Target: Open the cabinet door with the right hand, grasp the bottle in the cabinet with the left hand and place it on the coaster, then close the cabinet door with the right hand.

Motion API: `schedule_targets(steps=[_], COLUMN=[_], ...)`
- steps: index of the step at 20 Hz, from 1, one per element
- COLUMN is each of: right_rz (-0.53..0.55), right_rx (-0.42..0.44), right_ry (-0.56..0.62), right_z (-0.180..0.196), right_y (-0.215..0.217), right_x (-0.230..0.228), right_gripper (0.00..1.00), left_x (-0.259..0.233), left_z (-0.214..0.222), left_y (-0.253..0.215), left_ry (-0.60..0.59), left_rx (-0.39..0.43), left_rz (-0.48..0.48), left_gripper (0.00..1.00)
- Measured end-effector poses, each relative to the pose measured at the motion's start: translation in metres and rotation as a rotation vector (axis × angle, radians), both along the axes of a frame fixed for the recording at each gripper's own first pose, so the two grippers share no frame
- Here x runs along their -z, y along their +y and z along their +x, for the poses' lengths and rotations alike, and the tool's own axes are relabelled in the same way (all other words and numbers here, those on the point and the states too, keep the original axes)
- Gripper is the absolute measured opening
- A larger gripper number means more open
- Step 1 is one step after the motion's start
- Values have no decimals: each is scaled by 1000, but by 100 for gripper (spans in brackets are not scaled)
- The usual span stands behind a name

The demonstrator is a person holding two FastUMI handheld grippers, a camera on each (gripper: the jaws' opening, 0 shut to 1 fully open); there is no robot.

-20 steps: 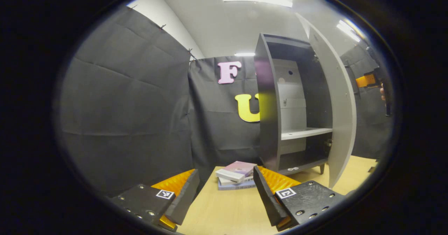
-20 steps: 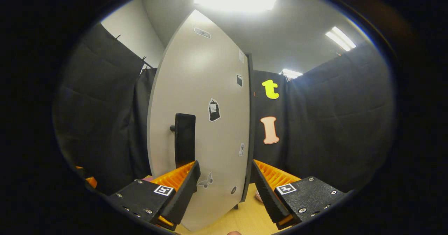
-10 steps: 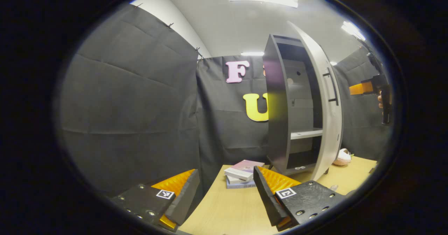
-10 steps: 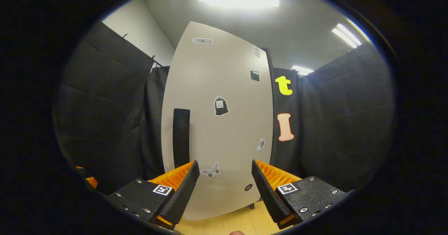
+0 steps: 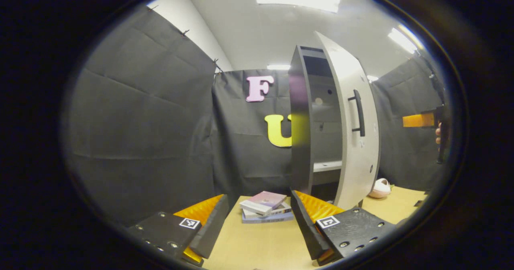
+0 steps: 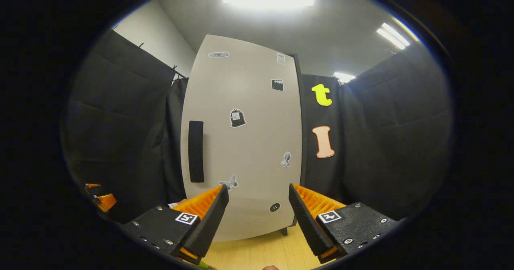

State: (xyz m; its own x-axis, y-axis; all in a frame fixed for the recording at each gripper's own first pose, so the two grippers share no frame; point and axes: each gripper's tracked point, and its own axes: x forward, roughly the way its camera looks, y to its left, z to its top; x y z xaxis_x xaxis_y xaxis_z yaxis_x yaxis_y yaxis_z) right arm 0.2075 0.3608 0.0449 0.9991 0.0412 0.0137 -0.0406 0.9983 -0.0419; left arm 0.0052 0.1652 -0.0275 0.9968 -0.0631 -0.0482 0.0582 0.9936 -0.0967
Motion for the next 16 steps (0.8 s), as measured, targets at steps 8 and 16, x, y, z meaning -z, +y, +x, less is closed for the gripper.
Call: schedule_targets(steps=[8, 16], right_rz=[19, 49], right_rx=[-51, -42], right_ry=[-3, 2], right_z=[-8, -8], right_y=[-47, -103], right_x=[2, 3], right_gripper=[93, 93], left_x=[-26, -50], left_z=[2, -1], left_y=[-67, -120], left_ry=[-15, -37], left_rx=[17, 22], left_rz=[22, 34], left_gripper=[91, 91])
